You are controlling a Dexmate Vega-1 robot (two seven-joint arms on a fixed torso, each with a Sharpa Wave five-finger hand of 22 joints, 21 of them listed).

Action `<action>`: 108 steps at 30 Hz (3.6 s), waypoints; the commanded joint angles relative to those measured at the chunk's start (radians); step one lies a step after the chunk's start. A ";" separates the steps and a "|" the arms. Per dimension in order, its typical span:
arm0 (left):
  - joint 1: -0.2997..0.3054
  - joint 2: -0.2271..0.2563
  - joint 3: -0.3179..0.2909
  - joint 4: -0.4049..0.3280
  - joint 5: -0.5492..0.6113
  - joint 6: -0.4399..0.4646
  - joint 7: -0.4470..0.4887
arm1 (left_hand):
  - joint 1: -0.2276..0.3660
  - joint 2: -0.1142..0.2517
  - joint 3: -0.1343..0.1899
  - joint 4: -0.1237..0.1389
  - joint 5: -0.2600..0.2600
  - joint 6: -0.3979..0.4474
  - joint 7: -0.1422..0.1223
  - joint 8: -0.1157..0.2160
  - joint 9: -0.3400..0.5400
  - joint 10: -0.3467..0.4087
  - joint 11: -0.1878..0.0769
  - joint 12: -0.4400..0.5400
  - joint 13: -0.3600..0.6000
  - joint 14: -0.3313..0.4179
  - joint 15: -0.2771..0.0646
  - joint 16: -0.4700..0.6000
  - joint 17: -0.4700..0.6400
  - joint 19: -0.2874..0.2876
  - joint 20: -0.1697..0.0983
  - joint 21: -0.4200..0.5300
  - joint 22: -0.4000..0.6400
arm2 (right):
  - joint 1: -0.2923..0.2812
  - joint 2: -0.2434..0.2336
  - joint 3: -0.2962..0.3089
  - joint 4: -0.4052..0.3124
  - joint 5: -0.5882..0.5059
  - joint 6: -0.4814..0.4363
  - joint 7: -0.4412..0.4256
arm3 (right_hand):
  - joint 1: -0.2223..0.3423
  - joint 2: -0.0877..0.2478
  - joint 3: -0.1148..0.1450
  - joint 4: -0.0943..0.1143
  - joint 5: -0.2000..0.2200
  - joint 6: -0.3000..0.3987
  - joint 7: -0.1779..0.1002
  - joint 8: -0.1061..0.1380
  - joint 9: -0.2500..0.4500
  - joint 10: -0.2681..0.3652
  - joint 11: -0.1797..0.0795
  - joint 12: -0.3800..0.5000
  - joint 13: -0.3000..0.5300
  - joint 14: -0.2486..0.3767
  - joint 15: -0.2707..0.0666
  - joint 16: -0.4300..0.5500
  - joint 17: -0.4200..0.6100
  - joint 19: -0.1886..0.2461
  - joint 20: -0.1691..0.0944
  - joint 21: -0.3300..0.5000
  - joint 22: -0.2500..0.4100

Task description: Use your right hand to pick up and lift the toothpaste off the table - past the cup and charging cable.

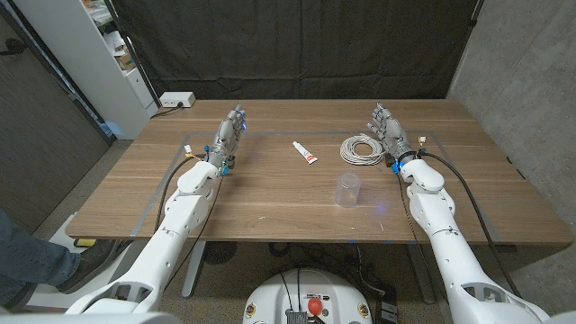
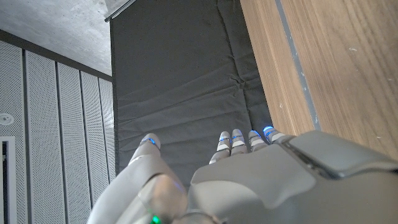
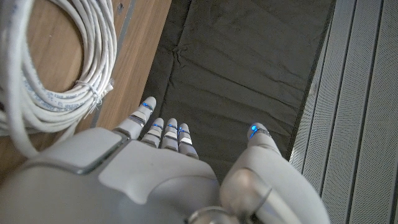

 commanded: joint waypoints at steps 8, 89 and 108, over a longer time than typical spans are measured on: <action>0.009 -0.046 -0.037 -0.005 0.041 0.008 -0.028 | 0.012 0.008 0.006 -0.007 0.007 0.012 0.003 0.001 0.003 0.011 -0.003 0.006 -0.005 -0.015 -0.004 0.002 0.005 -0.043 0.010 0.000 0.004 | -0.017 0.084 0.078 -0.033 -0.100 0.030 0.052 | 0.017 0.002 0.005 -0.013 0.007 0.014 -0.002 0.008 0.001 0.010 0.000 0.002 0.001 0.001 0.001 0.002 -0.005 0.007 0.004 -0.007 0.004; -0.066 -0.054 -0.064 0.104 0.026 0.009 -0.149 | 0.026 0.028 0.004 -0.027 0.002 0.068 0.014 0.001 0.003 0.051 0.005 0.010 -0.028 0.023 0.006 0.001 0.005 -0.003 -0.006 0.001 0.005 | -0.090 0.107 -0.029 -0.178 -0.474 0.175 -0.122 | 0.083 0.014 0.013 -0.058 0.013 0.044 -0.008 0.003 0.001 0.055 0.005 0.006 0.003 0.040 0.002 0.008 -0.040 0.043 0.012 -0.019 0.005; -0.069 -0.054 -0.067 0.110 0.034 0.005 -0.146 | 0.029 0.035 0.006 -0.030 -0.001 0.067 0.014 -0.002 0.003 0.048 0.006 0.007 -0.030 0.018 0.005 -0.002 0.005 -0.008 -0.005 -0.002 0.005 | -0.105 0.106 -0.065 -0.202 -0.576 0.181 -0.197 | 0.091 0.020 0.010 -0.062 0.011 0.058 -0.005 0.005 0.001 0.087 0.003 0.013 0.005 0.085 0.005 0.025 -0.040 0.076 0.018 -0.014 0.006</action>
